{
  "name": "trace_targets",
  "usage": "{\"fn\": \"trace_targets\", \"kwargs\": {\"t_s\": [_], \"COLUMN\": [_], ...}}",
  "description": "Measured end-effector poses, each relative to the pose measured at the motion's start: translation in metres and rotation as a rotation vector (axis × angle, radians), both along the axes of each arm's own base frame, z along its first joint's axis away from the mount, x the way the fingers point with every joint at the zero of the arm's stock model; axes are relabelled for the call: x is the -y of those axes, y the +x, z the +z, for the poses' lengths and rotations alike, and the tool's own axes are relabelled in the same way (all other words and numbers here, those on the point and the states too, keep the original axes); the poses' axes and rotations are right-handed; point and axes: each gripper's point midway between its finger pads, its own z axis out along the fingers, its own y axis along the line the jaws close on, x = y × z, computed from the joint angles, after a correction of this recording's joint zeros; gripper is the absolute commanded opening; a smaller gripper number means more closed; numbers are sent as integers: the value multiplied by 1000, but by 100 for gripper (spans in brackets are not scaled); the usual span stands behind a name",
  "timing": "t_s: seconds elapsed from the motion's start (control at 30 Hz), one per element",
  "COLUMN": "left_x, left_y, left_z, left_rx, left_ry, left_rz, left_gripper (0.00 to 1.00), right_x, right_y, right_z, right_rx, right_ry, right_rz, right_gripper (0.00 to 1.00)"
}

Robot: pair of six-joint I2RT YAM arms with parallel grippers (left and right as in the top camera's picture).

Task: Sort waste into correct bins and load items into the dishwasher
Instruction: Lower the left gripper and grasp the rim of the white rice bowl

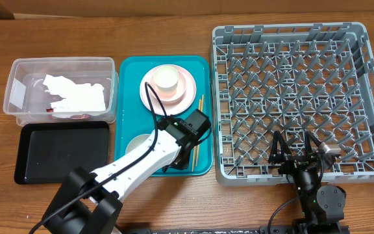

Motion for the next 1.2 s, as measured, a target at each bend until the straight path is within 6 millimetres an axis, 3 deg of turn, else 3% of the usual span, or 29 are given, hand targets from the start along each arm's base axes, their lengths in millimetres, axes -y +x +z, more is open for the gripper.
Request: {"fn": "trace_targets", "kwargs": {"t_s": [0.27, 0.43, 1.2], "left_x": [3, 1, -4], "left_y": [8, 7, 2], "left_z": [-2, -5, -18], "left_rx": [42, 42, 42], "left_ry": [-10, -6, -4], "left_rz": [-1, 0, 24], "left_gripper": [38, 33, 25], "right_x": [0, 0, 0], "right_y": [0, 0, 0], "right_z": [0, 0, 0], "right_rx": [1, 0, 0], "right_ry": [0, 0, 0], "right_rz": [0, 0, 0], "right_gripper": [100, 100, 100]}}
